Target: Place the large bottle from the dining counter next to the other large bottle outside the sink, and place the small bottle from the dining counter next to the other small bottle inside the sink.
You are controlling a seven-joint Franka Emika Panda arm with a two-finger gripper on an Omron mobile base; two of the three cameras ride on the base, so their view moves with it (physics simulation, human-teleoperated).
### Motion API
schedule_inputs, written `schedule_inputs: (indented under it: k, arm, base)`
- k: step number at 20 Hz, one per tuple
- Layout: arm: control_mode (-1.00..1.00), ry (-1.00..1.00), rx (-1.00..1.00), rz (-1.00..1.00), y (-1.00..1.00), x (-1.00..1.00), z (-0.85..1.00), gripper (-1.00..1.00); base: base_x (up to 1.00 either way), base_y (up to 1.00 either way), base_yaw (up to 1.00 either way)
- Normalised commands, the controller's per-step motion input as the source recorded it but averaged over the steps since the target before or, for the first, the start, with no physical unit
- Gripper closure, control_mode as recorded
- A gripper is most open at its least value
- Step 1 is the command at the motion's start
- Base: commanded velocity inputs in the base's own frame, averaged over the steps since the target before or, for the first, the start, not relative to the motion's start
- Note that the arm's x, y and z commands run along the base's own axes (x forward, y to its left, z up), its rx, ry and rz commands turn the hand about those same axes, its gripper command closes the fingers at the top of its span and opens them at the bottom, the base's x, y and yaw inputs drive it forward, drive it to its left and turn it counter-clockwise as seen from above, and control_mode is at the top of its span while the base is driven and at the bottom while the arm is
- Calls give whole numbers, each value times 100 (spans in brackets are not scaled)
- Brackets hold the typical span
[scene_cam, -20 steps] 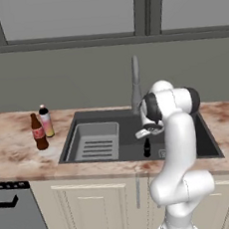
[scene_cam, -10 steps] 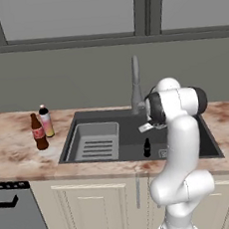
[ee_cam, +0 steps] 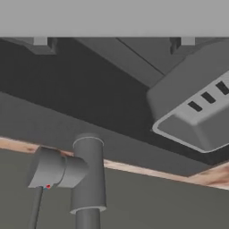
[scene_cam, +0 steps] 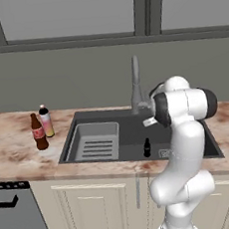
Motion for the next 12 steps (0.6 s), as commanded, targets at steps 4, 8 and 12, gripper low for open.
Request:
schedule_inputs:
  k: [4, 8, 12]
  arm:
    - [-100, -3, 2, 0, -10, -34, 42, -100]
    - [-100, -4, 1, 0, -10, -41, 40, -100]
    - [-100, -3, 1, 0, -14, -36, 46, -100]
  base:
    - [0, 0, 0]
    - [0, 0, 0]
    - [0, 0, 0]
